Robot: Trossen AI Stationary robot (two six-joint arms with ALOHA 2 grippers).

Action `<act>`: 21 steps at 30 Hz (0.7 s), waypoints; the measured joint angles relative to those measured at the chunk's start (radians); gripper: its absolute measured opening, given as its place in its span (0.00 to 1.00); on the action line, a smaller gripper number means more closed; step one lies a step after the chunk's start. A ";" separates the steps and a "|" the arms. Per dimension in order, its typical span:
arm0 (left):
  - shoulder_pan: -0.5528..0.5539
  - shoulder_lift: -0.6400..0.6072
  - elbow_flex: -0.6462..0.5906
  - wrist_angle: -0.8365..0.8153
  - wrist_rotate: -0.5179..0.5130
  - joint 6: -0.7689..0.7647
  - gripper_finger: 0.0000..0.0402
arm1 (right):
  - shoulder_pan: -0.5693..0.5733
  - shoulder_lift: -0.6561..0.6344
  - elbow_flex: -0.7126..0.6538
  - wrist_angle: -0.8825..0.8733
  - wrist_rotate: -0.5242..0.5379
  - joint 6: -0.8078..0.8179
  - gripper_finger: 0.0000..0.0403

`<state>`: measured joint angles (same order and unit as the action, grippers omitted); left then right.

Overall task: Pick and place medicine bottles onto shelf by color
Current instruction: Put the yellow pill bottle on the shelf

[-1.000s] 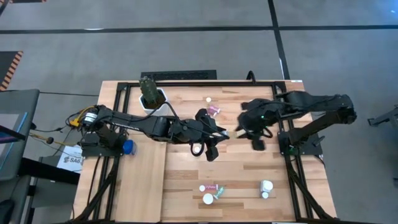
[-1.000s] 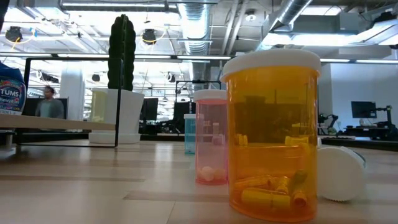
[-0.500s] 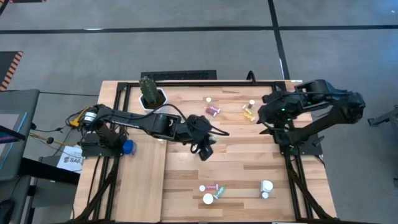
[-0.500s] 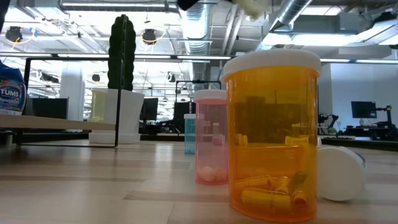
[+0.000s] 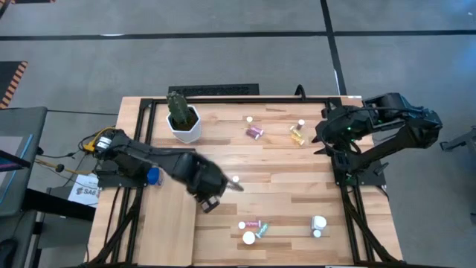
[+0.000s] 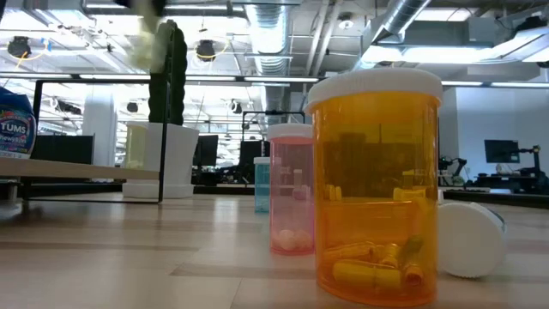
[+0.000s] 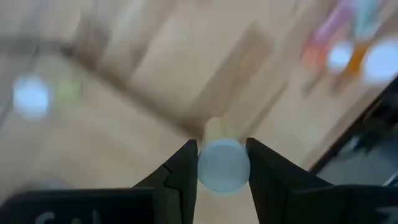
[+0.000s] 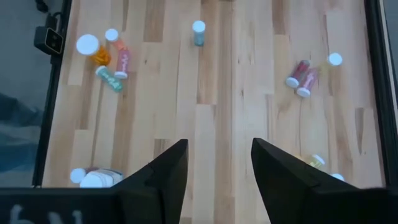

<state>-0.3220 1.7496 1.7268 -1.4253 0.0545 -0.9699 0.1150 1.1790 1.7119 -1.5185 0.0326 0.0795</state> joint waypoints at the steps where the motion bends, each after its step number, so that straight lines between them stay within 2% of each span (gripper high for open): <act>1: -0.019 0.000 0.000 -0.035 0.007 -0.024 0.23 | 0.000 0.000 0.000 -0.001 0.000 0.000 0.48; 6: -0.112 -0.009 -0.001 -0.151 0.023 -0.132 0.23 | 0.000 0.001 0.000 0.000 0.000 0.000 0.47; 11: -0.195 -0.059 -0.036 -0.137 -0.081 -0.297 0.24 | 0.000 0.001 0.000 -0.001 0.000 0.000 0.48; 15: -0.242 -0.115 -0.103 -0.143 -0.121 -0.472 0.24 | 0.000 0.001 0.000 -0.001 0.000 -0.006 0.47; 21: -0.341 -0.214 -0.252 -0.115 -0.083 -0.757 0.25 | 0.000 0.001 0.000 -0.019 0.000 -0.002 0.46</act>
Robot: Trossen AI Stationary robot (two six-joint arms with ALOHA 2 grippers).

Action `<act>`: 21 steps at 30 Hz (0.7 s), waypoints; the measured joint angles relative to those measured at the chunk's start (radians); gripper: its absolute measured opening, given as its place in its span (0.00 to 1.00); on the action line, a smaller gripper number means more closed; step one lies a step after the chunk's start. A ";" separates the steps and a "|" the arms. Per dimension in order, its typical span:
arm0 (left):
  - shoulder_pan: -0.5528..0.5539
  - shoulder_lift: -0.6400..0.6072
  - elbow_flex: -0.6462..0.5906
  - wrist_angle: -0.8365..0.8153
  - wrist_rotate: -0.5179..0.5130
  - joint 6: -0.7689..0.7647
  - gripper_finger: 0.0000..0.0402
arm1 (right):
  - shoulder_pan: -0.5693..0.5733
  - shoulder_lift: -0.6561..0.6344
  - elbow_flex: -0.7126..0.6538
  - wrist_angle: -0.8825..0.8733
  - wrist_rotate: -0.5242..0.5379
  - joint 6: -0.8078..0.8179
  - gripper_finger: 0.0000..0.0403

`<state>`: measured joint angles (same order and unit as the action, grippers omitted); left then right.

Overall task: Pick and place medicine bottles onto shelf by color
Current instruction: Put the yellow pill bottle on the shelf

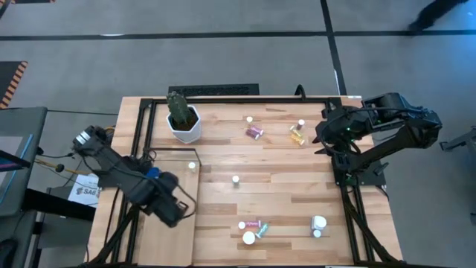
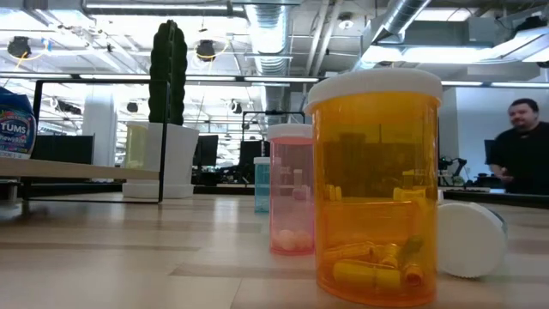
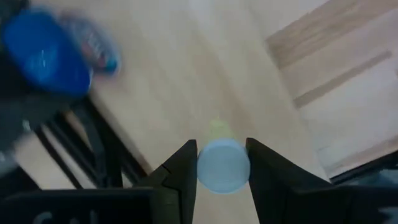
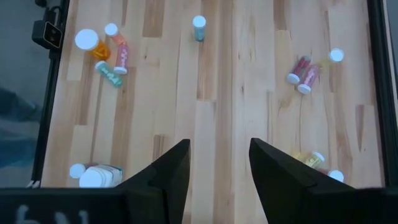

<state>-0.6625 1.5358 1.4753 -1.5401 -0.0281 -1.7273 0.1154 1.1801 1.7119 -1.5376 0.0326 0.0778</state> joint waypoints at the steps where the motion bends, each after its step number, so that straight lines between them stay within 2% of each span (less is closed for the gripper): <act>1: -0.019 -0.016 -0.028 0.004 0.004 -0.052 0.25 | 0.000 0.000 0.000 -0.003 0.000 0.001 0.46; 6: -0.104 -0.099 -0.180 0.069 -0.029 -0.314 0.25 | 0.000 -0.004 0.000 -0.004 0.000 0.001 0.46; 10: -0.132 -0.150 -0.285 0.112 -0.065 -0.444 0.25 | 0.000 -0.003 0.000 -0.003 0.000 0.001 0.46; 16: -0.134 -0.168 -0.376 0.144 -0.031 -0.466 0.25 | 0.000 -0.003 0.000 -0.003 0.000 0.002 0.45; 21: -0.134 -0.168 -0.426 0.160 -0.043 -0.484 0.25 | 0.000 -0.003 0.000 -0.001 0.000 0.004 0.45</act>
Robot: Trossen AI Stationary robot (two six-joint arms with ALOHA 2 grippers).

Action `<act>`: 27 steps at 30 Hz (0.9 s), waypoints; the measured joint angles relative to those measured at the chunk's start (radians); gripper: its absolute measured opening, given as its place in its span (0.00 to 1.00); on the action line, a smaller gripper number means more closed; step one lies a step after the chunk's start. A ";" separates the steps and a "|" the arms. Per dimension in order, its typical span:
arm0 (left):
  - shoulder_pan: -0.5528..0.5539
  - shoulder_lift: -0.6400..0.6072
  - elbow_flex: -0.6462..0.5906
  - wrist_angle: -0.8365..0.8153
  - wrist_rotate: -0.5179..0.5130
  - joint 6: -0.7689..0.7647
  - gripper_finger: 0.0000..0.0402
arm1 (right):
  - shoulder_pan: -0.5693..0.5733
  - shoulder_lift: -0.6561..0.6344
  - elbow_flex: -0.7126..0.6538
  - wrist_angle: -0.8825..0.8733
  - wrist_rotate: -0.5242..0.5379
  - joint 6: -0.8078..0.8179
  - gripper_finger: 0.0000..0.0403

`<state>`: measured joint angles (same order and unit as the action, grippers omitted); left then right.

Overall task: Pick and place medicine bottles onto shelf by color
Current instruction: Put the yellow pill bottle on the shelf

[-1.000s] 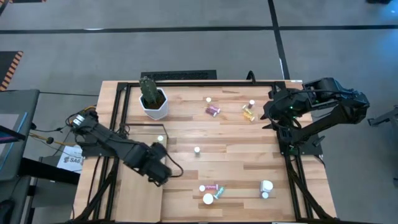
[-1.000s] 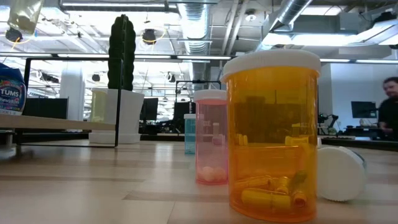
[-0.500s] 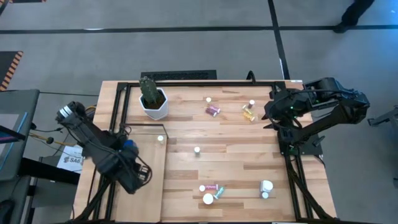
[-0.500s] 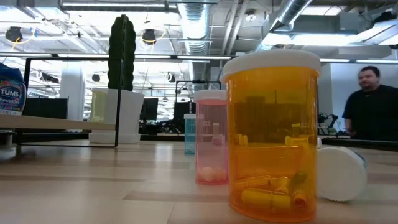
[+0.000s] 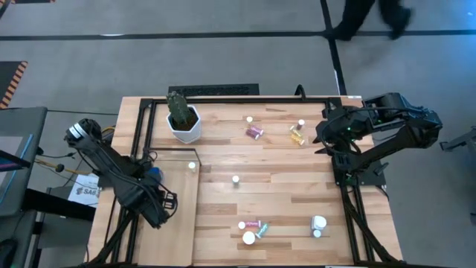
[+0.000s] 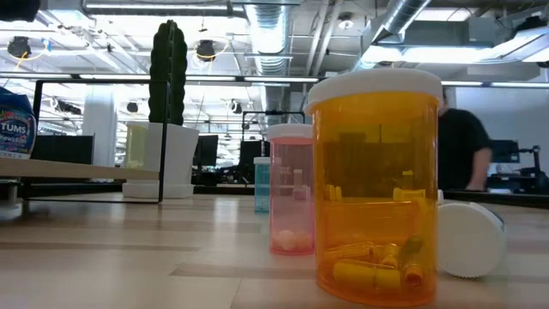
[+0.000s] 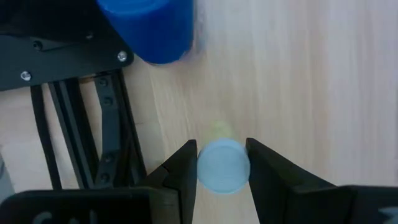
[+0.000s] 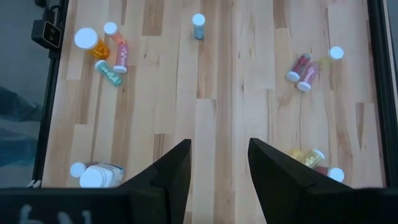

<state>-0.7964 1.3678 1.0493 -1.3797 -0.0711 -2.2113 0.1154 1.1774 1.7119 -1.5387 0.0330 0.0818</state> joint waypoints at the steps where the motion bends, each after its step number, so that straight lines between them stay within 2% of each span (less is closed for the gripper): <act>1: 0.000 0.000 -0.013 0.009 0.001 0.000 0.25 | 0.000 0.000 0.000 0.002 0.000 0.000 0.45; 8: 0.000 -0.002 -0.080 0.061 0.018 0.002 0.25 | 0.000 0.000 0.000 0.009 0.000 0.000 0.44; 20: 0.000 0.000 -0.085 0.037 0.011 -0.003 0.25 | 0.000 0.000 0.000 0.029 0.000 -0.001 0.44; 27: 0.000 0.003 -0.087 0.046 0.026 -0.027 0.36 | 0.000 0.000 0.000 0.029 0.000 -0.002 0.44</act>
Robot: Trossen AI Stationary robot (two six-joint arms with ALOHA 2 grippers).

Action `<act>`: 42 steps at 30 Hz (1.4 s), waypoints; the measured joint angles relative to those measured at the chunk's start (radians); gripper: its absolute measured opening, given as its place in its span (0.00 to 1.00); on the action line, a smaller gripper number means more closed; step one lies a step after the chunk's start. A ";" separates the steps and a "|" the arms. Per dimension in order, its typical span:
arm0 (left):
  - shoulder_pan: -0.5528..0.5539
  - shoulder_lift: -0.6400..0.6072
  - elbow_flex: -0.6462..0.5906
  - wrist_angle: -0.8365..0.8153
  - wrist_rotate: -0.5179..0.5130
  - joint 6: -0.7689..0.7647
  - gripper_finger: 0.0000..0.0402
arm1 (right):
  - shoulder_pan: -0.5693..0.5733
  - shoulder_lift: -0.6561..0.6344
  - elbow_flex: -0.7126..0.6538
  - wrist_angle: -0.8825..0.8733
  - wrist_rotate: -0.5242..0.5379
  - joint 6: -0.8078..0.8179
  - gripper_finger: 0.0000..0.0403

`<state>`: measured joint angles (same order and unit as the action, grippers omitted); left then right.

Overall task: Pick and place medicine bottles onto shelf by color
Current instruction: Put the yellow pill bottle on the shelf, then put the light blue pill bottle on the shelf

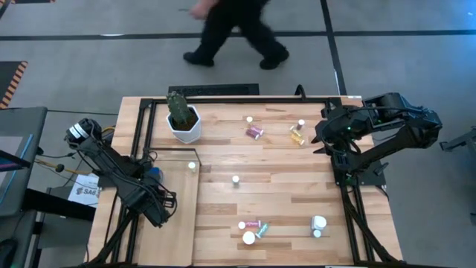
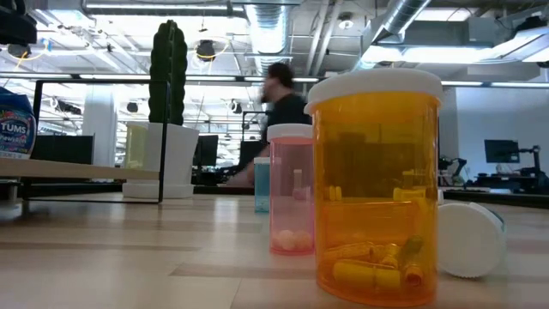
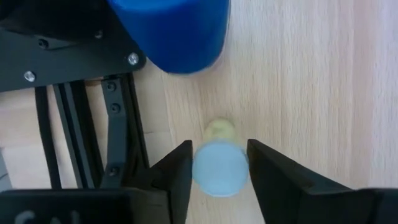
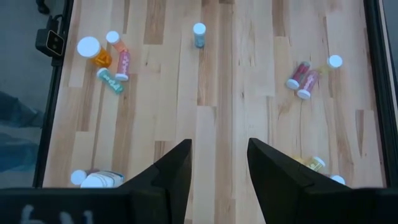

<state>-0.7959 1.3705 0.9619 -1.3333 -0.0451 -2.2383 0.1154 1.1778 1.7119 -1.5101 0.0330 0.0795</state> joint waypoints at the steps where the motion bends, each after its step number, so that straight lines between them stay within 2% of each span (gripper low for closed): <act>1: 0.000 0.000 0.000 -0.002 0.002 0.000 0.38 | 0.000 0.000 0.000 0.000 0.000 0.000 0.44; 7: 0.000 -0.002 0.003 0.006 -0.012 -0.026 0.46 | 0.000 0.000 0.000 0.000 0.000 0.000 0.45; 14: 0.000 -0.002 0.012 0.018 -0.014 -0.026 0.47 | 0.000 0.000 0.000 0.000 0.000 0.000 0.44; 20: 0.000 -0.003 0.091 -0.060 -0.066 -0.026 0.46 | 0.000 0.000 0.000 -0.001 0.000 0.000 0.45; 29: 0.000 -0.003 0.202 -0.150 -0.083 -0.007 0.46 | 0.000 0.000 0.000 -0.042 0.000 0.036 0.43; 36: 0.018 -0.003 0.303 -0.146 -0.291 0.002 0.46 | 0.000 -0.009 -0.035 -0.037 0.002 0.078 0.43; 42: 0.094 0.000 0.383 -0.082 -0.477 0.162 0.46 | 0.000 -0.103 -0.226 0.022 0.048 0.166 0.42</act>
<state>-0.7020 1.3705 1.3444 -1.4150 -0.5223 -2.0765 0.1154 1.0753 1.4857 -1.4876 0.0811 0.2451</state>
